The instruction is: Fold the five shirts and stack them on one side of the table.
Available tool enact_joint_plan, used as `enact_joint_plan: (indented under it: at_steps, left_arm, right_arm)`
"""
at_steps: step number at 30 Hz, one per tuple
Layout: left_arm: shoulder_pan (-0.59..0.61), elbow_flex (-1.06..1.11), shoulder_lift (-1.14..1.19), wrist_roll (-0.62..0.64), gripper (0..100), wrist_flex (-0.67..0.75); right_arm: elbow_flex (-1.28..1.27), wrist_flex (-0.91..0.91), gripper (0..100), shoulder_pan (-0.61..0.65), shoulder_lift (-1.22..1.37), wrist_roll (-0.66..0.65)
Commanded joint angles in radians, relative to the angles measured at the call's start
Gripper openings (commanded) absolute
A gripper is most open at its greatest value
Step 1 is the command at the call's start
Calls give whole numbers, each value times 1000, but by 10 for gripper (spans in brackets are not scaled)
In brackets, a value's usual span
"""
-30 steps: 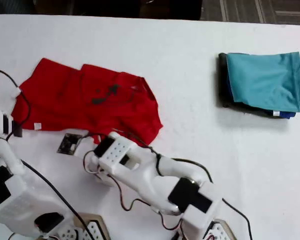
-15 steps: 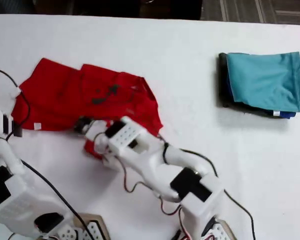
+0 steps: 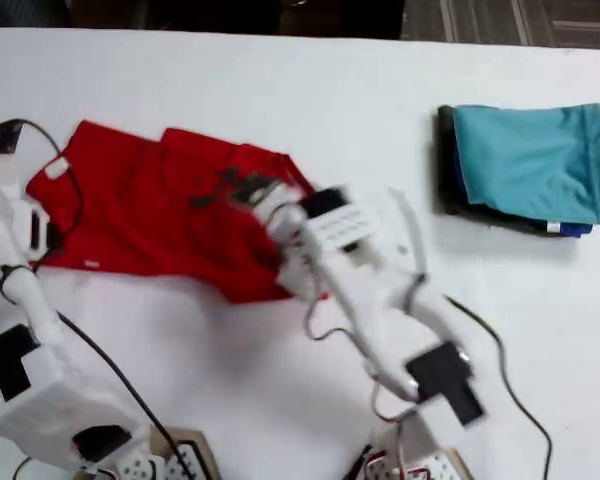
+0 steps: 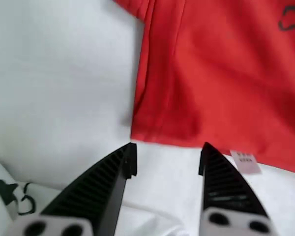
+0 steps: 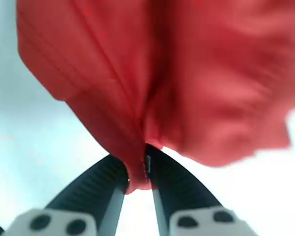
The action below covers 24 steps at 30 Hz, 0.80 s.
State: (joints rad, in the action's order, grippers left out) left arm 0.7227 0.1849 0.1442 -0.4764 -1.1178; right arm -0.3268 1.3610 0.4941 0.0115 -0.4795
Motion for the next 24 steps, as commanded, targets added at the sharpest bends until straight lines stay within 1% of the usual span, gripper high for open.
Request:
enact_joint_plan:
  at_steps: [1, 5, 8, 13, 16, 18, 21, 24]
  left_arm:
    - [-87, -8, -49, 46, 225, -69]
    - [-164, -4, -49, 74, 224, -153]
    - [-167, 12, -48, 64, 225, -161]
    - [-146, 119, -48, -21, 223, -77]
    - [-135, 196, -49, -41, 222, -15]
    - [-135, 242, -49, -60, 222, 0]
    - [-133, 286, -57, -83, 222, -40]
    - [-123, 285, -58, -92, 222, -132]
  right_arm:
    - [2, 73, 19, -81, -174, -49]
    - [-46, 90, 19, -114, -245, -68]
    - [-84, 85, 19, -117, -266, -68]
    - [-110, 84, 19, -117, -271, -68]
    - [-107, 84, 19, -117, -272, -68]
    - [-106, 84, 19, -117, -272, -68]
    - [-106, 84, 19, -119, -272, -68]
    - [-106, 82, 19, -119, -272, -68]
